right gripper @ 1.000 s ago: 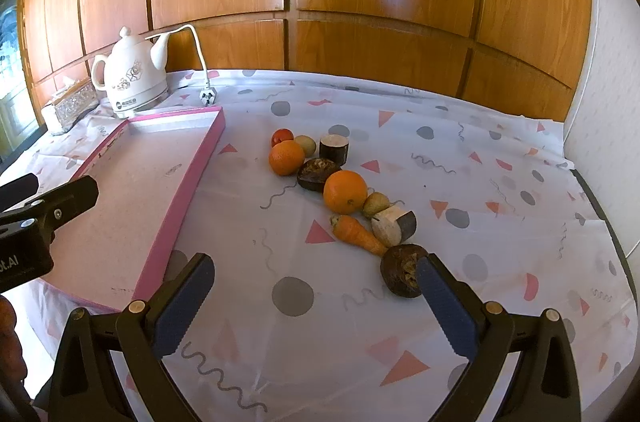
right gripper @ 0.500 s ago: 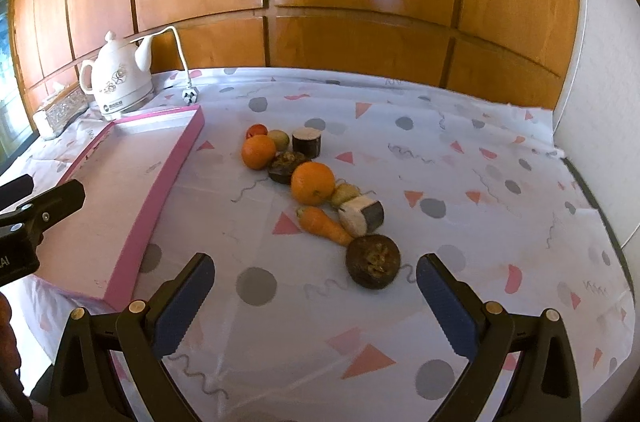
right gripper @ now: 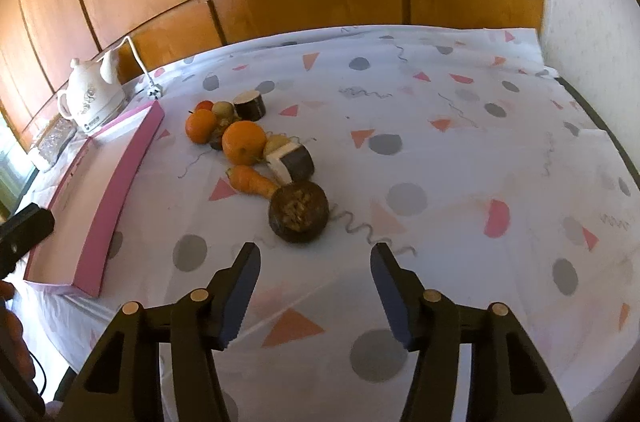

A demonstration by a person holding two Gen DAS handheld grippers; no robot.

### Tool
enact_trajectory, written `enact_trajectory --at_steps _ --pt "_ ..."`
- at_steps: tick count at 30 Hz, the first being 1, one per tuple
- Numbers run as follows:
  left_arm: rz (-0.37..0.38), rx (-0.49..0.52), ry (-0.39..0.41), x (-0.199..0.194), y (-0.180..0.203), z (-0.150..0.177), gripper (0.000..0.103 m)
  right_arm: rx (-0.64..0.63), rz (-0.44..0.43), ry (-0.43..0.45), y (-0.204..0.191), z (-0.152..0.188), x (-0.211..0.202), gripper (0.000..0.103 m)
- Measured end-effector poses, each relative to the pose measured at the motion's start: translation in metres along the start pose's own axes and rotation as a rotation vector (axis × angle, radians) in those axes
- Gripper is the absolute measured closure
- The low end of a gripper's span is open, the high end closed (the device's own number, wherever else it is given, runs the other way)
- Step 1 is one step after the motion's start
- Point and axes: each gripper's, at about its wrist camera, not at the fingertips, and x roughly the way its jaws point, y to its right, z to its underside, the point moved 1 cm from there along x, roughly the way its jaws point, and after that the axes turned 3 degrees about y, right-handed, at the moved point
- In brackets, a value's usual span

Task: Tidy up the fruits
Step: 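Grasp the dark round fruit with the right gripper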

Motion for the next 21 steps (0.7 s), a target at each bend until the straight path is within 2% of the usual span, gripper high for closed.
enact_trajectory --at_steps 3,8,10,11,12,18,21 --pt "0.009 0.017 -0.014 0.004 0.004 0.001 0.0 -0.023 -0.021 0.001 -0.004 -0.008 0.012 0.045" --pt "-0.028 0.08 -0.051 0.014 0.011 0.0 0.0 -0.076 -0.025 -0.032 -0.013 -0.019 0.042 0.045" --pt "-0.016 0.089 -0.059 0.018 0.015 -0.004 0.0 -0.093 -0.012 -0.048 -0.013 -0.018 0.048 0.06" --pt "-0.011 0.091 -0.061 0.02 0.016 -0.005 0.001 -0.097 -0.005 -0.047 -0.012 -0.017 0.049 0.061" --pt "-0.002 0.09 -0.064 0.023 0.019 -0.008 0.003 -0.096 -0.008 -0.04 -0.011 -0.016 0.047 0.061" --pt "0.066 0.1 -0.134 0.051 0.041 -0.013 0.032 -0.059 0.063 -0.017 0.01 -0.015 0.043 0.061" --pt "0.102 0.099 -0.182 0.068 0.053 -0.013 0.039 -0.066 0.094 -0.008 0.016 -0.017 0.042 0.061"
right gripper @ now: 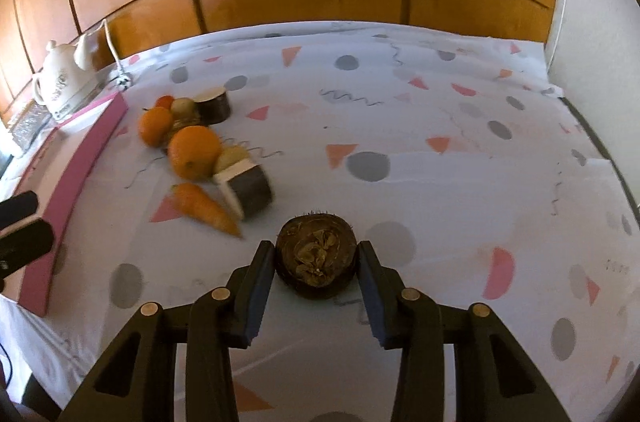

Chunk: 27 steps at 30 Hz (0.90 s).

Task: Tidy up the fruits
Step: 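Grasp the dark round fruit with the right gripper, then grasp the carrot with the left gripper while the right gripper holds the dark fruit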

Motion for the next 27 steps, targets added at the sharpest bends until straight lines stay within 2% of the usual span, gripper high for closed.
enact_trajectory --at_steps 4,6,11,17,23,24,25,27 --pt "0.044 -0.03 -0.042 0.02 0.009 -0.008 0.054 0.003 0.006 0.009 0.004 0.001 0.003 0.061" --pt "0.072 -0.046 -0.058 0.03 0.012 -0.013 0.056 -0.008 0.012 0.011 0.004 0.002 0.005 0.061" --pt "0.124 -0.098 -0.09 0.05 0.018 -0.024 0.057 -0.004 0.006 0.032 0.007 0.003 0.006 0.061" --pt "0.116 -0.149 -0.121 0.073 0.02 -0.031 0.059 0.006 -0.008 0.047 0.008 0.005 0.005 0.06" --pt "0.115 -0.143 -0.144 0.093 0.027 -0.035 0.059 0.021 -0.022 0.058 0.01 0.007 0.004 0.06" --pt "0.115 -0.13 -0.137 0.093 0.028 -0.035 0.061 0.023 -0.023 0.059 0.01 0.007 0.004 0.06" --pt "0.124 -0.122 -0.129 0.092 0.029 -0.034 0.07 0.024 -0.024 0.06 0.01 0.007 0.004 0.06" --pt "0.143 -0.104 -0.117 0.089 0.03 -0.03 0.071 0.026 -0.026 0.061 0.01 0.008 0.004 0.06"
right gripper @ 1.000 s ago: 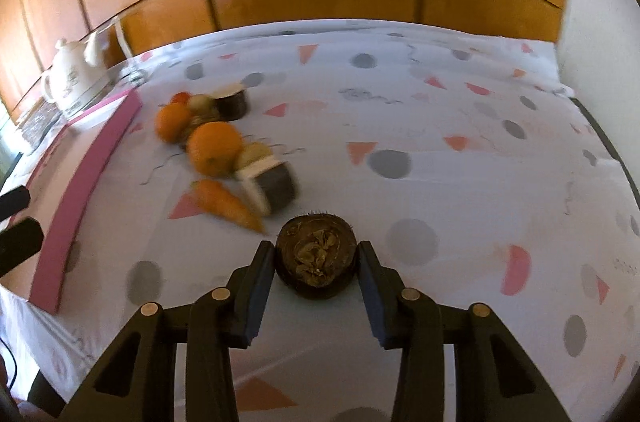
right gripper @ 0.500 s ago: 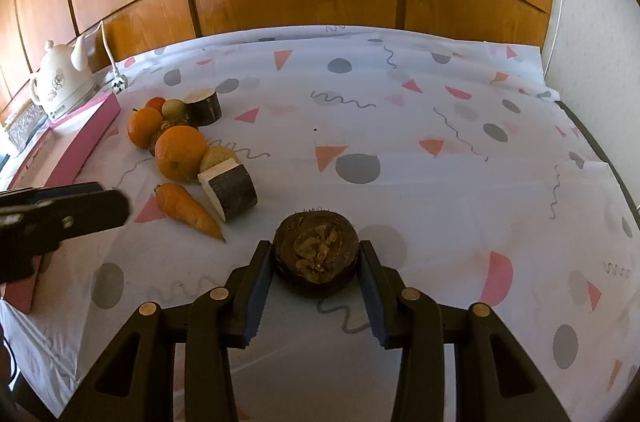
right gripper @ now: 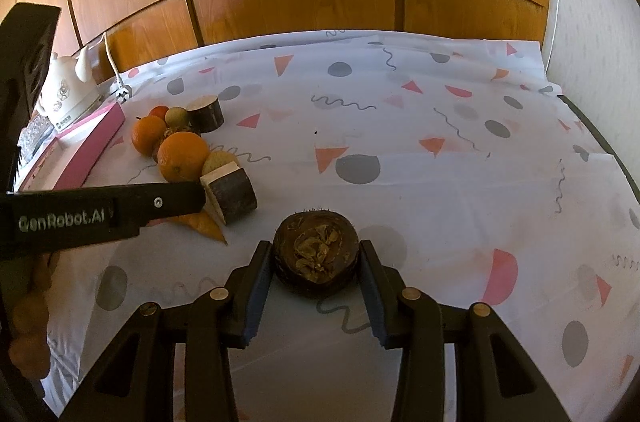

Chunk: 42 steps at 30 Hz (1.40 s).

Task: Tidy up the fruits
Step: 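Grasp the carrot with the left gripper while the right gripper holds the dark fruit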

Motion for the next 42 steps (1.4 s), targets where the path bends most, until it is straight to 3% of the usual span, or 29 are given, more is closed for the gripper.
enact_trajectory --at_steps 14,17,24,29,30,31,34,42 --pt "0.051 0.006 0.03 -0.047 -0.016 0.034 0.076 -0.016 0.014 -0.001 -0.002 0.0 -0.001 0.06" --pt "0.061 0.025 0.039 -0.056 -0.014 0.038 0.081 -0.023 0.021 -0.001 -0.003 0.0 -0.001 0.06" --pt "0.075 0.017 0.057 -0.067 -0.019 0.039 0.081 -0.039 0.036 0.0 -0.006 0.001 0.0 0.06" --pt "0.052 0.036 0.018 -0.048 -0.018 0.033 0.079 -0.047 0.043 0.0 -0.008 0.001 0.0 0.06" --pt "0.026 0.038 0.01 -0.045 -0.019 0.032 0.077 -0.049 0.044 0.0 -0.008 0.001 0.0 0.06" --pt "0.014 0.042 -0.002 -0.044 -0.02 0.03 0.069 -0.048 0.043 0.001 -0.008 0.001 0.0 0.06" --pt "0.008 0.097 -0.009 -0.05 -0.019 0.028 0.049 -0.045 0.038 0.004 -0.007 0.001 0.0 0.06" --pt "0.009 0.379 -0.071 -0.042 -0.001 0.024 0.049 -0.036 0.03 0.014 -0.005 0.002 -0.001 0.06"
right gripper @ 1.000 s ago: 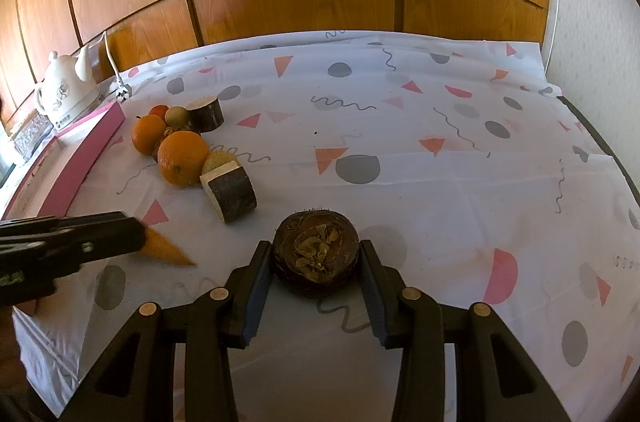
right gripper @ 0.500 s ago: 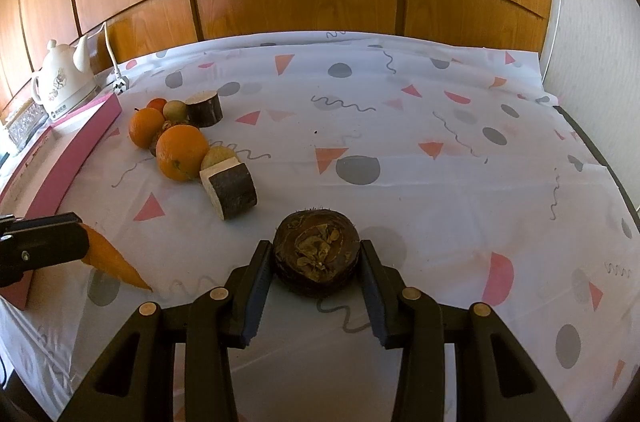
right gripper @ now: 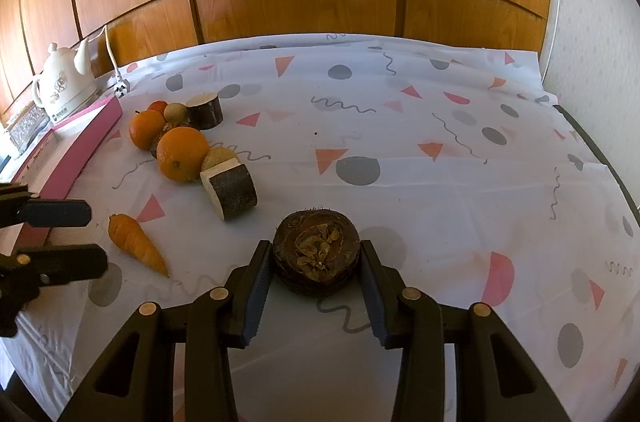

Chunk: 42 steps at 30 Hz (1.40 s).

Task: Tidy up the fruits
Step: 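Grasp the carrot with the left gripper while the right gripper holds the dark fruit, then carry the carrot and dark fruit into the pink tray and open both grippers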

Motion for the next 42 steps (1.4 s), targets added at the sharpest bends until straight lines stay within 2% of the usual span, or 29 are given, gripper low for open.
enact_trajectory --at_steps 5,7,11,13,15,17,22,29,33,37,42 --pt "-0.013 0.196 -0.037 0.017 0.015 -0.012 0.049 0.005 -0.006 0.002 0.001 0.0 0.0 0.06" --pt "0.007 0.256 -0.068 0.025 0.019 -0.013 0.049 0.008 -0.01 0.003 0.001 0.0 0.0 0.06" --pt "0.056 0.317 -0.112 0.029 0.02 -0.012 0.05 0.013 -0.016 0.004 0.002 0.0 -0.001 0.06" --pt "0.106 0.296 -0.134 0.029 0.018 -0.012 0.071 0.014 -0.017 0.005 0.003 0.0 -0.001 0.06" --pt "0.109 0.292 -0.126 0.026 0.021 -0.008 0.076 0.014 -0.016 0.005 0.003 0.0 -0.001 0.06" --pt "0.116 0.259 -0.119 0.024 0.021 -0.007 0.084 0.013 -0.016 0.004 0.003 0.0 -0.001 0.06" --pt "0.101 0.128 -0.088 0.016 0.013 0.001 0.084 0.009 -0.01 0.001 0.002 0.0 -0.001 0.06" --pt "0.111 -0.119 -0.018 -0.006 -0.01 0.02 0.084 -0.003 -0.001 -0.01 -0.001 -0.002 0.0 0.06" --pt "0.103 -0.225 0.058 -0.034 -0.026 0.029 0.084 -0.014 0.009 -0.028 -0.003 -0.004 0.001 0.061" --pt "0.046 -0.322 0.147 -0.065 -0.052 0.037 0.084 -0.019 -0.019 -0.067 -0.009 -0.007 -0.001 0.061" --pt "-0.103 -0.471 0.224 -0.097 -0.099 0.055 0.084 -0.052 -0.134 -0.088 -0.04 -0.013 -0.012 0.061"
